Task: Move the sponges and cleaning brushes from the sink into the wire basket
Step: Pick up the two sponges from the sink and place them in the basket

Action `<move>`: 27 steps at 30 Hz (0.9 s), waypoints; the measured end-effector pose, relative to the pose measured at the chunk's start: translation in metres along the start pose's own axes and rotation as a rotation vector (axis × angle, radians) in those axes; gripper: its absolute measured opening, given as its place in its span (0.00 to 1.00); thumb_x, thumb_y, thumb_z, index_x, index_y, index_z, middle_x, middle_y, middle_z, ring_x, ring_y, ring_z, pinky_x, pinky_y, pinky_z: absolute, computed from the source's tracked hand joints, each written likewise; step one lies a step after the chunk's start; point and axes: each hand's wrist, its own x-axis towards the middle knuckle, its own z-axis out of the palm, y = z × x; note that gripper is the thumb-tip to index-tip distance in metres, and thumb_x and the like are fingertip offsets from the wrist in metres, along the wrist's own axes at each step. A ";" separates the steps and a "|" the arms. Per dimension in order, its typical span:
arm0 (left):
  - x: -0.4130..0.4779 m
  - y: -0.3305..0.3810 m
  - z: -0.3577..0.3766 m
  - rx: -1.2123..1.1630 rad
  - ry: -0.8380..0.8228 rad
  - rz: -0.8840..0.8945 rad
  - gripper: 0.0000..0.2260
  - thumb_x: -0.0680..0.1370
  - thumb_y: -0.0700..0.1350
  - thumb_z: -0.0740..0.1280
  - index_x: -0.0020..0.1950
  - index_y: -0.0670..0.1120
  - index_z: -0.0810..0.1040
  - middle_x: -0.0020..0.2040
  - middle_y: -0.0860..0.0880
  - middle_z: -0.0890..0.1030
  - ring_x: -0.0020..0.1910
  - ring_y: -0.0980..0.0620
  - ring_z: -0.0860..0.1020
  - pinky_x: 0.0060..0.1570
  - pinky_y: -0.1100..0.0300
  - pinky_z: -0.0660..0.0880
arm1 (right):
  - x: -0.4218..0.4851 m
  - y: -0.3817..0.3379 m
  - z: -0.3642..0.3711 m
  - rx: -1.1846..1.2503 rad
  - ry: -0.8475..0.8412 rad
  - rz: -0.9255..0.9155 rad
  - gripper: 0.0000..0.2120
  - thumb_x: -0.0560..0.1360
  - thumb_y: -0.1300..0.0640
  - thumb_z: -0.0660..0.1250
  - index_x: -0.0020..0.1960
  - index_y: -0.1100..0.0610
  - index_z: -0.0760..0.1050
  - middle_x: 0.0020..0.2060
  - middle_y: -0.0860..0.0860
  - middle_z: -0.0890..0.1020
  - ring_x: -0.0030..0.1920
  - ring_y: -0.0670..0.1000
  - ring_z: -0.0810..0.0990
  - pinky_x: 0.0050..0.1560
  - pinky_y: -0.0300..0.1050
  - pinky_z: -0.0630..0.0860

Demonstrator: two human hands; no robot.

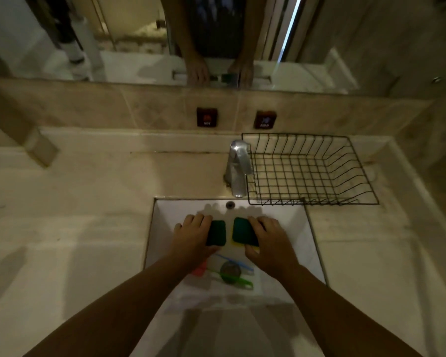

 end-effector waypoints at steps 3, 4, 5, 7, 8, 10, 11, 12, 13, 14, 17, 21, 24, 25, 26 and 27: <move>-0.001 0.004 -0.012 0.012 0.028 0.032 0.32 0.72 0.62 0.70 0.70 0.50 0.66 0.66 0.48 0.72 0.62 0.47 0.70 0.59 0.48 0.73 | -0.002 0.003 -0.012 -0.015 0.030 -0.030 0.35 0.70 0.41 0.62 0.73 0.54 0.63 0.64 0.55 0.73 0.62 0.54 0.70 0.60 0.48 0.74; -0.001 0.005 -0.015 0.019 0.038 0.037 0.32 0.72 0.62 0.70 0.70 0.51 0.66 0.66 0.49 0.73 0.62 0.47 0.70 0.58 0.48 0.73 | -0.002 0.002 -0.015 -0.019 0.032 -0.029 0.35 0.71 0.41 0.62 0.74 0.53 0.62 0.64 0.54 0.72 0.62 0.53 0.70 0.60 0.47 0.74; 0.000 0.005 -0.018 0.026 0.051 0.045 0.31 0.72 0.62 0.70 0.70 0.51 0.66 0.65 0.49 0.73 0.61 0.47 0.70 0.57 0.49 0.73 | -0.002 0.002 -0.018 -0.022 0.038 -0.027 0.35 0.70 0.40 0.61 0.74 0.53 0.61 0.64 0.53 0.72 0.62 0.52 0.69 0.60 0.46 0.73; 0.002 0.007 -0.021 0.024 0.061 0.049 0.31 0.71 0.62 0.70 0.69 0.51 0.66 0.64 0.49 0.73 0.60 0.47 0.71 0.56 0.49 0.74 | -0.002 0.003 -0.020 -0.019 0.038 -0.020 0.35 0.70 0.40 0.61 0.74 0.52 0.61 0.64 0.52 0.72 0.62 0.51 0.68 0.60 0.45 0.72; 0.003 0.009 -0.022 0.022 0.066 0.057 0.31 0.71 0.63 0.70 0.69 0.51 0.66 0.64 0.49 0.73 0.60 0.47 0.71 0.56 0.49 0.74 | -0.002 0.003 -0.022 -0.022 0.035 -0.019 0.35 0.70 0.40 0.61 0.74 0.52 0.60 0.64 0.52 0.72 0.62 0.51 0.68 0.60 0.44 0.72; 0.006 0.010 -0.023 0.020 0.070 0.079 0.32 0.72 0.63 0.70 0.70 0.51 0.66 0.64 0.49 0.73 0.61 0.48 0.70 0.56 0.49 0.74 | -0.002 0.006 -0.024 -0.023 0.025 -0.016 0.36 0.70 0.40 0.61 0.74 0.51 0.60 0.64 0.51 0.72 0.61 0.51 0.68 0.59 0.44 0.71; 0.008 0.011 -0.023 0.017 0.075 0.096 0.32 0.72 0.63 0.70 0.70 0.51 0.66 0.65 0.49 0.73 0.61 0.48 0.70 0.57 0.49 0.74 | -0.002 0.008 -0.026 -0.025 0.032 -0.017 0.36 0.70 0.41 0.62 0.74 0.51 0.60 0.64 0.51 0.72 0.61 0.51 0.68 0.59 0.44 0.71; 0.010 0.013 -0.023 0.021 0.075 0.110 0.32 0.72 0.63 0.70 0.70 0.51 0.66 0.65 0.48 0.73 0.61 0.47 0.71 0.56 0.50 0.73 | -0.001 0.011 -0.029 -0.028 0.044 -0.015 0.35 0.70 0.41 0.63 0.74 0.50 0.60 0.64 0.51 0.72 0.61 0.51 0.69 0.59 0.44 0.71; 0.012 0.016 -0.023 0.024 0.078 0.126 0.32 0.72 0.63 0.70 0.70 0.50 0.66 0.65 0.48 0.74 0.61 0.47 0.71 0.55 0.50 0.73 | 0.000 0.015 -0.032 -0.030 0.059 -0.011 0.35 0.69 0.41 0.63 0.74 0.50 0.60 0.63 0.51 0.72 0.61 0.51 0.69 0.59 0.45 0.71; 0.013 0.020 -0.023 0.033 0.081 0.140 0.33 0.71 0.63 0.70 0.71 0.50 0.66 0.64 0.47 0.74 0.60 0.47 0.71 0.54 0.50 0.73 | 0.000 0.018 -0.036 -0.036 0.074 -0.007 0.35 0.69 0.42 0.64 0.74 0.50 0.61 0.63 0.51 0.72 0.62 0.52 0.69 0.59 0.46 0.71; 0.017 0.035 -0.025 0.049 0.106 0.195 0.35 0.72 0.62 0.70 0.73 0.48 0.66 0.66 0.47 0.74 0.61 0.46 0.72 0.53 0.51 0.72 | -0.002 0.034 -0.053 -0.062 0.117 -0.018 0.36 0.69 0.43 0.65 0.74 0.53 0.62 0.63 0.54 0.73 0.61 0.54 0.70 0.59 0.50 0.73; 0.028 0.065 -0.030 0.019 0.155 0.222 0.34 0.72 0.60 0.72 0.74 0.48 0.68 0.69 0.45 0.74 0.64 0.44 0.72 0.57 0.49 0.74 | 0.000 0.066 -0.074 -0.081 0.136 -0.059 0.36 0.69 0.45 0.65 0.74 0.56 0.64 0.62 0.56 0.74 0.60 0.57 0.72 0.57 0.53 0.74; 0.042 0.093 -0.031 0.003 0.184 0.218 0.34 0.72 0.61 0.72 0.73 0.49 0.68 0.68 0.47 0.75 0.63 0.44 0.72 0.59 0.49 0.74 | 0.006 0.093 -0.088 -0.067 0.152 -0.043 0.37 0.69 0.45 0.65 0.75 0.55 0.62 0.62 0.55 0.74 0.60 0.56 0.71 0.58 0.52 0.73; 0.048 0.103 -0.032 -0.008 0.193 0.212 0.34 0.72 0.61 0.71 0.73 0.49 0.68 0.68 0.47 0.75 0.64 0.45 0.72 0.60 0.50 0.74 | 0.009 0.103 -0.092 -0.060 0.154 -0.043 0.37 0.69 0.45 0.65 0.75 0.55 0.61 0.62 0.55 0.73 0.61 0.56 0.71 0.59 0.52 0.73; 0.053 0.112 -0.032 -0.018 0.205 0.210 0.34 0.72 0.62 0.71 0.73 0.49 0.68 0.67 0.48 0.75 0.63 0.46 0.72 0.60 0.50 0.74 | 0.013 0.113 -0.095 -0.056 0.157 -0.043 0.37 0.69 0.45 0.65 0.75 0.54 0.61 0.63 0.54 0.73 0.61 0.55 0.70 0.60 0.52 0.73; 0.060 0.122 -0.032 -0.027 0.218 0.209 0.33 0.72 0.63 0.71 0.73 0.49 0.69 0.67 0.48 0.75 0.63 0.47 0.73 0.60 0.51 0.74 | 0.016 0.124 -0.099 -0.054 0.163 -0.048 0.37 0.69 0.44 0.65 0.75 0.53 0.60 0.63 0.54 0.73 0.62 0.55 0.70 0.61 0.52 0.72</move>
